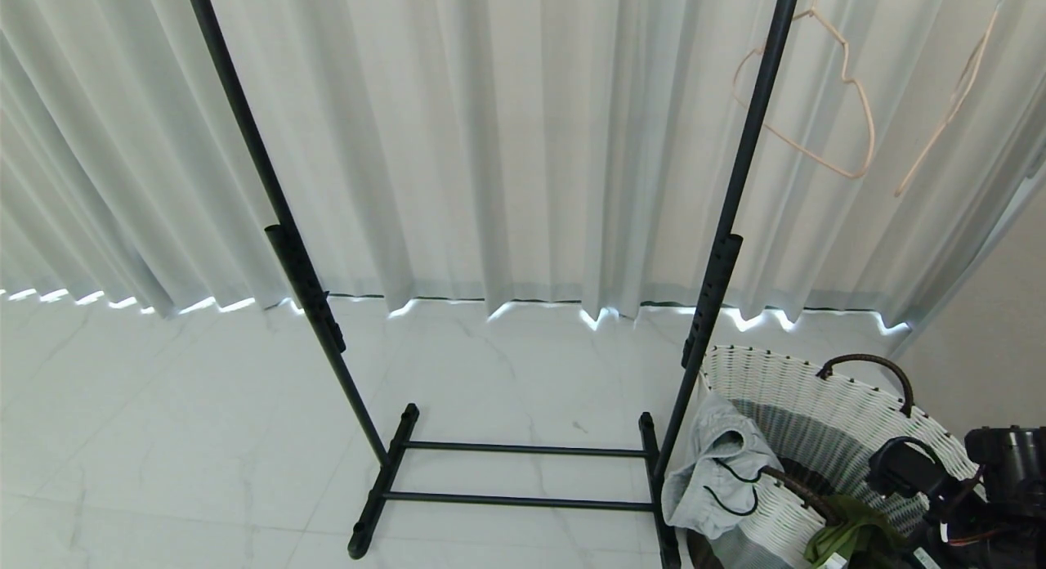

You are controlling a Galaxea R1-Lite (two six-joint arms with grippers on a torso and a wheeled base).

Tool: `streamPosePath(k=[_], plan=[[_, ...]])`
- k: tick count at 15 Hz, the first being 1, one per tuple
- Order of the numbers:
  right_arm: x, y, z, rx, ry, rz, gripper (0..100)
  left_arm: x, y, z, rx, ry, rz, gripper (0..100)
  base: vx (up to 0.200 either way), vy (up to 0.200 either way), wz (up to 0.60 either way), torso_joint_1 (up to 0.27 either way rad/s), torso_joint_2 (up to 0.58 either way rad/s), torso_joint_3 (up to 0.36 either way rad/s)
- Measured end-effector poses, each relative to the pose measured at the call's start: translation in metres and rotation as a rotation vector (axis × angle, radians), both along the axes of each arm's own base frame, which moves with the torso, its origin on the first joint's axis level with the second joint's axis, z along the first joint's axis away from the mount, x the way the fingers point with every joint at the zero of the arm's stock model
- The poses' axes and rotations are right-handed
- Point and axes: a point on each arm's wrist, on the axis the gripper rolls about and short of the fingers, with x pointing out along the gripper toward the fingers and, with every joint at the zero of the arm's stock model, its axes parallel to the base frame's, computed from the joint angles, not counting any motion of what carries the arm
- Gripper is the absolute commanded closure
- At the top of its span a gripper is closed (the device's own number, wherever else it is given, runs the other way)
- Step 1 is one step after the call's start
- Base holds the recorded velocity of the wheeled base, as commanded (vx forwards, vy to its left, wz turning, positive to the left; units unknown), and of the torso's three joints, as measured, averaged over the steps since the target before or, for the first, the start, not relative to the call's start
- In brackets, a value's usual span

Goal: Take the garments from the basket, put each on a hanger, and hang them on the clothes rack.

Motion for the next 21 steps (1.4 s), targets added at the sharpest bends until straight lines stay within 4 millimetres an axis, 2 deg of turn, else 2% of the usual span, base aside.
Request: streamPosePath(k=[3, 7, 8, 11, 14, 17, 21], plan=[[0.011, -0.009, -0.016, -0.02, -0.006, -0.055, 0, 0.0, 0.0, 0.0, 0.0, 0.0, 0.0, 0, 0.0, 0.0, 0.0, 0.0, 0.0, 0.0], [0.011, -0.015, -0.027, -0.016, 0.039, -0.08, 0, 0.0, 0.0, 0.0, 0.0, 0.0, 0.0, 0, 0.0, 0.0, 0.0, 0.0, 0.0, 0.0], [0.011, -0.015, -0.028, -0.015, 0.044, -0.08, 100, 0.0, 0.0, 0.0, 0.0, 0.0, 0.0, 0, 0.0, 0.0, 0.0, 0.0, 0.0, 0.0], [0.01, -0.015, -0.029, -0.012, 0.046, -0.083, 100, 0.0, 0.0, 0.0, 0.0, 0.0, 0.0, 0, 0.0, 0.0, 0.0, 0.0, 0.0, 0.0], [0.005, -0.014, -0.02, -0.007, 0.013, -0.08, 100, 0.0, 0.0, 0.0, 0.0, 0.0, 0.0, 0, 0.0, 0.0, 0.0, 0.0, 0.0, 0.0], [-0.002, -0.01, 0.003, 0.0, -0.072, -0.047, 100, 0.0, 0.0, 0.0, 0.0, 0.0, 0.0, 0, 0.0, 0.0, 0.0, 0.0, 0.0, 0.0], [-0.025, -0.003, 0.042, 0.001, -0.099, -0.018, 100, 0.0, 0.0, 0.0, 0.0, 0.0, 0.0, 0, 0.0, 0.0, 0.0, 0.0, 0.0, 0.0]])
